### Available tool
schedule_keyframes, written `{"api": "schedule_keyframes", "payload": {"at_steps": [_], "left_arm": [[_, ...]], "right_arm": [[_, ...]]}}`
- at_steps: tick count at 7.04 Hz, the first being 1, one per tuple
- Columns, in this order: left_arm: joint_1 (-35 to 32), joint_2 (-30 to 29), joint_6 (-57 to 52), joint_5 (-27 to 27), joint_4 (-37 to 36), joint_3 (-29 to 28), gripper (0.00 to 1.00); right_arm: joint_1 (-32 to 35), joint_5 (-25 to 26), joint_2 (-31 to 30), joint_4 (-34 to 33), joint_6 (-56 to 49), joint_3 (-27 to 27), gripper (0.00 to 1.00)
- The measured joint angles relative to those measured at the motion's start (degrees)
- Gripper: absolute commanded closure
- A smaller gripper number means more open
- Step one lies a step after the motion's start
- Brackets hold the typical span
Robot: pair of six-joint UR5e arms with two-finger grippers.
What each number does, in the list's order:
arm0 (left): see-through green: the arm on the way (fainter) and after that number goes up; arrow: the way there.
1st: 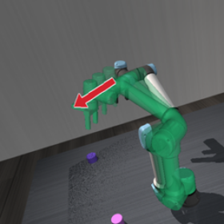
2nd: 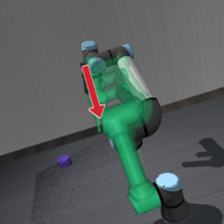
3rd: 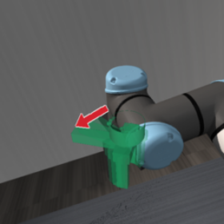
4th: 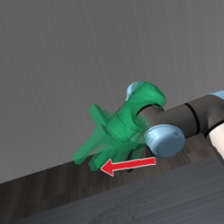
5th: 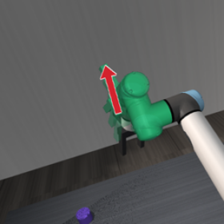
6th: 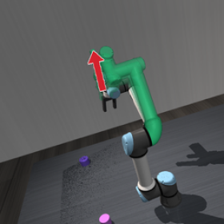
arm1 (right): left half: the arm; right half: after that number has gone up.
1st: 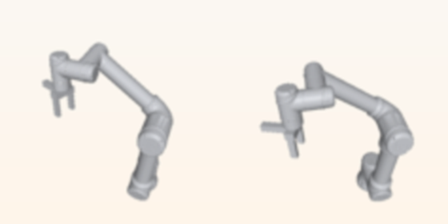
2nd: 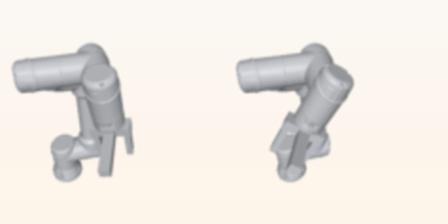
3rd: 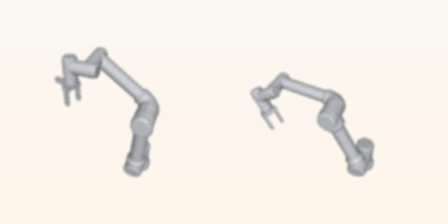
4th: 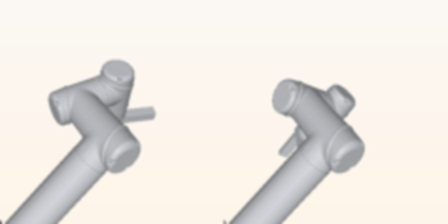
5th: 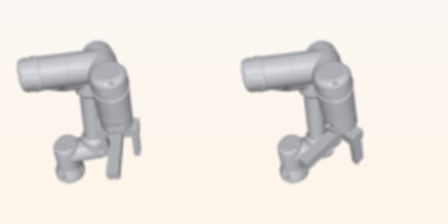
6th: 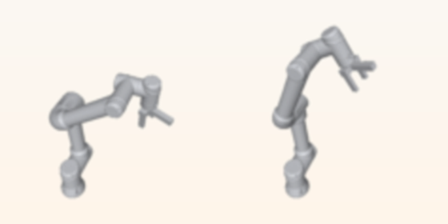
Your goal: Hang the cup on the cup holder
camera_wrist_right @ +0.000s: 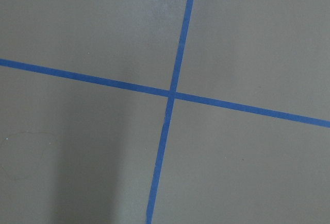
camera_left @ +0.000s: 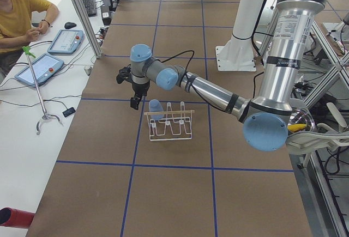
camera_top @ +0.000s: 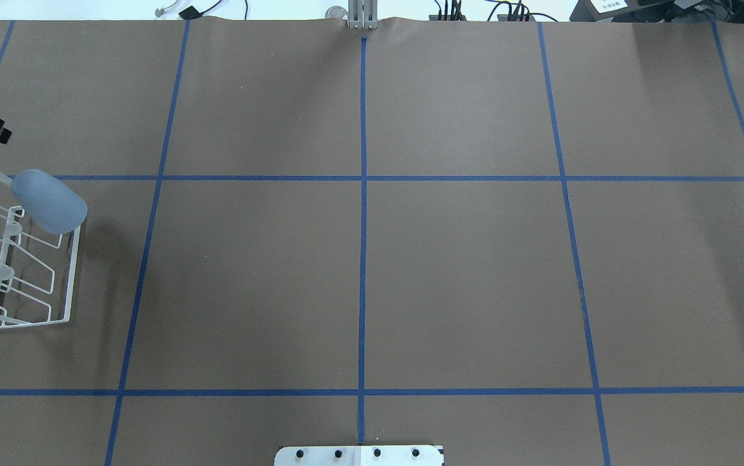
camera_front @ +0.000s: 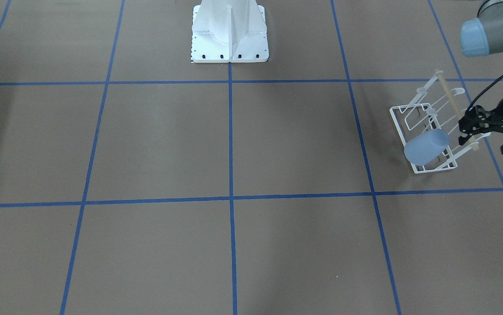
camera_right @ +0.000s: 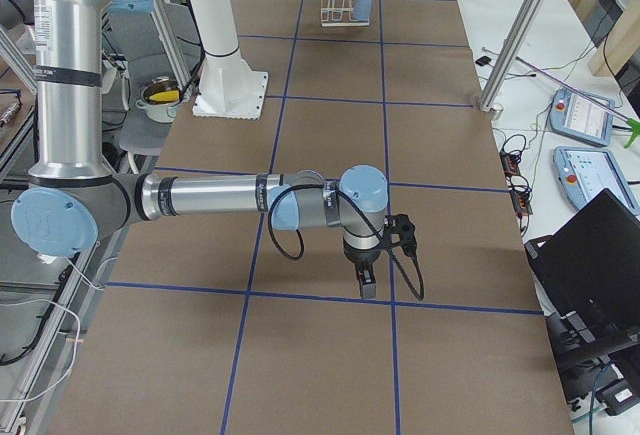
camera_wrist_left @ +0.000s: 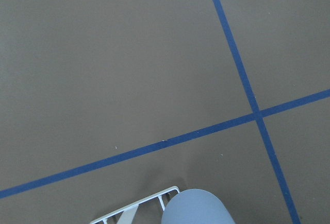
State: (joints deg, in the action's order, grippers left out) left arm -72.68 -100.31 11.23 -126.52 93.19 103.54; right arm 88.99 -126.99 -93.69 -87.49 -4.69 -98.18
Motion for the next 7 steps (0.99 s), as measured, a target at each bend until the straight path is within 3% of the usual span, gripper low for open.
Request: {"api": "schedule_keyframes", "payload": {"at_steps": [3,7], "left_arm": [[-10.88,3.2,-16.4,-0.14,-4.59,-3.49,0.01],[-16.31,14.07,-18.67,-2.16,1.23,-5.32,0.01]], "right_arm": [[-0.03,2.12,-0.32,0.04,0.11,-0.05,0.0],[-0.05,1.18,-0.16,-0.11,0.7,-0.34,0.0]]}}
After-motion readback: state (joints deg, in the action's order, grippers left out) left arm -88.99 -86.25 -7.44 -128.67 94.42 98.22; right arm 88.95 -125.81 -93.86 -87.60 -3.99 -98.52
